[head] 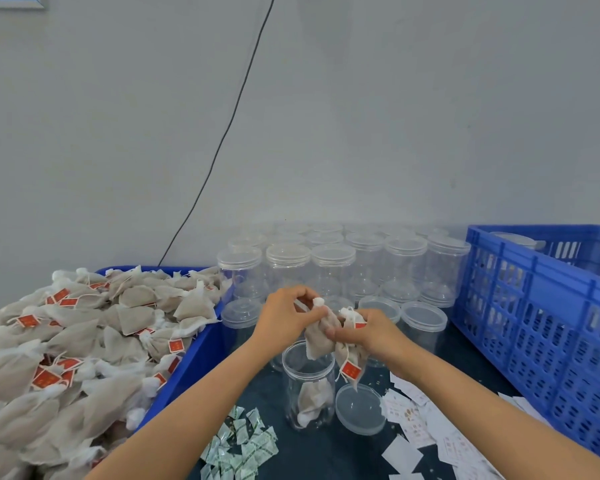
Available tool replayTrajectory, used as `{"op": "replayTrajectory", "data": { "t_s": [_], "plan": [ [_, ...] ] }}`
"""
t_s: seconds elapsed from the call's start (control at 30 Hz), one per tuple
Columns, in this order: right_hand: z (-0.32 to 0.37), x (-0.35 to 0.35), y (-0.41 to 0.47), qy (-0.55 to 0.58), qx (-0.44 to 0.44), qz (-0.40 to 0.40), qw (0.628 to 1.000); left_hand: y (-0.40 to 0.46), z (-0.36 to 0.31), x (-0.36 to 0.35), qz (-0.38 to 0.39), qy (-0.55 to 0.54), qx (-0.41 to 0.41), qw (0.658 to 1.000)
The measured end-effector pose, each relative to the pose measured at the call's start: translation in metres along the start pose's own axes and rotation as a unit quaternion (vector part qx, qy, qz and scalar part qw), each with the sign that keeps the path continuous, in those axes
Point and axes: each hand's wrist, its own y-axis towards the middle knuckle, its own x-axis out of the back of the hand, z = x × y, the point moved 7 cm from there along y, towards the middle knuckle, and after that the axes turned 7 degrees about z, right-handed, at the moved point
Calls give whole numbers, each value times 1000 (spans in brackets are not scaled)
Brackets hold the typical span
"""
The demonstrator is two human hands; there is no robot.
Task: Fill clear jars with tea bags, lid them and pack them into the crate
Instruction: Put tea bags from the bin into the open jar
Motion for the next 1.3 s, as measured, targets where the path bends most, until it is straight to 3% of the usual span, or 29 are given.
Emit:
{"op": "replayTrajectory", "data": {
  "t_s": [0.23,0.33,0.43,0.53,0.73,0.97,1.03,1.13,1.2,1.3],
  "plan": [
    [-15,29,1,93,-48,-106,989,-6,23,8,-41,-41,56,997],
    [-20,37,0,129,-53,-156,978,-8,26,-6,36,-42,64,996],
    [-23,38,3,165,-53,-172,970,-10,28,-14,73,-8,58,996],
    [-23,35,5,175,-51,-179,967,-6,26,-12,85,117,46,988],
    [-21,22,13,209,-53,-177,960,-6,24,-40,261,347,7,901],
    [-24,14,18,199,-64,-192,959,-6,21,-76,344,510,-39,787],
    [-24,14,17,203,-66,-199,956,-7,22,-82,370,519,-43,769],
    [-25,13,17,207,-69,-207,954,-4,27,-75,414,466,-13,781],
    [-25,14,17,210,-64,-205,954,1,26,-60,399,414,14,818],
    [-22,16,17,202,-50,-203,957,16,10,-19,213,417,-3,884]
  ]
}}
